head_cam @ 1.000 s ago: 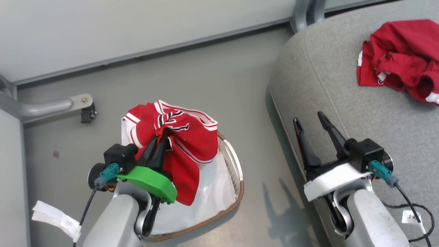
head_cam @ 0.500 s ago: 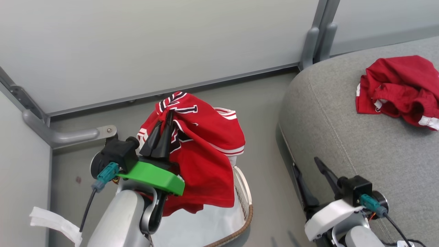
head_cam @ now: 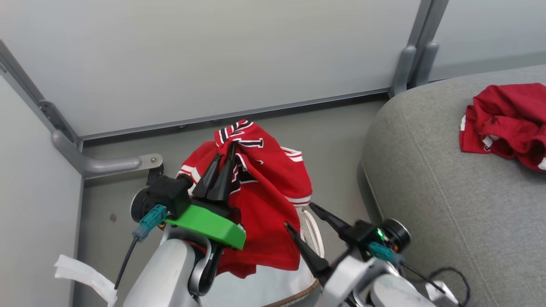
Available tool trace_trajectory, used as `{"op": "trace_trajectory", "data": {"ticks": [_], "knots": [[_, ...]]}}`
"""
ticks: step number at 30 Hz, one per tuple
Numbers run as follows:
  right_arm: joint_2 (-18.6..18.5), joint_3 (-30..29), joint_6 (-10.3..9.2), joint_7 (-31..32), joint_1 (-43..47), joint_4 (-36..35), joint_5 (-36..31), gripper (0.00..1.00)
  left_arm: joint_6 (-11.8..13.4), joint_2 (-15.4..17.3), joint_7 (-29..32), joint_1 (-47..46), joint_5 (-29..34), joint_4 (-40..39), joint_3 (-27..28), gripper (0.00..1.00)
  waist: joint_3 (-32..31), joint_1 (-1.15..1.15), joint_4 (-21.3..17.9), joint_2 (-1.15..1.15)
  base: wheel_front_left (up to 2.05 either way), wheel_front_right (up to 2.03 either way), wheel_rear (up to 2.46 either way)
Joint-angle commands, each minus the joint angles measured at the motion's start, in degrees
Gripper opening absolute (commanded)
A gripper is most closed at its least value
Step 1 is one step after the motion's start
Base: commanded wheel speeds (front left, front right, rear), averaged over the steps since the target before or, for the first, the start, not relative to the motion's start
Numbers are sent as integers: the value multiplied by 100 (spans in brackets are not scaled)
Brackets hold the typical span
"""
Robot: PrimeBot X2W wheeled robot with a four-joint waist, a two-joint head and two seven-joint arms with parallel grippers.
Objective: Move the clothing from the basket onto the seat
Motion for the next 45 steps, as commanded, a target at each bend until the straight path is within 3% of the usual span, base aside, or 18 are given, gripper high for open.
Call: {"op": "trace_trajectory", "data": {"ticks": [1,6,14,15,16,17,18,25,32,34,35,40,45], "knots": [[-67,173,-8,-13,-241,49,86,100,-13,-18,-22,-121,-29,-26,-28,0,80,0,89,0,0,0,0],[-54,745,-8,-13,-1072,461,239,100,-14,-37,-22,-233,-94,7,-186,0,200,0,259,0,0,0,0],[9,1136,-8,-13,-1684,1491,466,100,-14,-72,-22,-429,-191,42,-535,0,294,0,548,0,0,0,0],[18,1182,-8,-13,-1703,1541,516,95,-14,-75,-22,-450,-211,44,-565,0,303,0,572,0,0,0,0],[31,1282,-7,-12,-1686,1600,619,60,-14,-80,-22,-468,-226,53,-610,0,314,0,606,0,0,0,0],[28,1357,-8,-12,-1655,1660,738,11,-14,-81,-22,-478,-244,82,-627,0,318,0,634,0,0,0,0],[19,1380,-8,-13,-1634,1675,849,0,-14,-82,-22,-483,-267,103,-629,0,322,0,651,0,0,0,0],[19,1237,-7,-12,-1341,1690,1081,0,-14,-96,-22,-442,-221,237,-473,0,374,0,637,0,0,0,0],[13,187,-8,-12,-853,1177,800,0,-13,-69,-22,-227,-130,340,-229,0,374,0,402,0,0,0,0],[16,-168,-8,-13,-697,833,684,0,-13,-69,-22,-169,-138,396,-239,49,377,0,330,0,0,0,0],[21,-339,-7,-13,-618,617,638,0,-13,-64,-22,-152,-142,432,-233,100,378,0,284,0,0,0,0],[20,-1045,-7,-12,-260,-355,547,0,-13,-35,-14,-38,-111,540,-176,100,355,0,36,0,0,0,0],[25,-1490,-7,-14,-45,-1204,612,0,-13,27,-12,71,-74,604,-52,100,344,0,-454,0,0,0,0]]}}
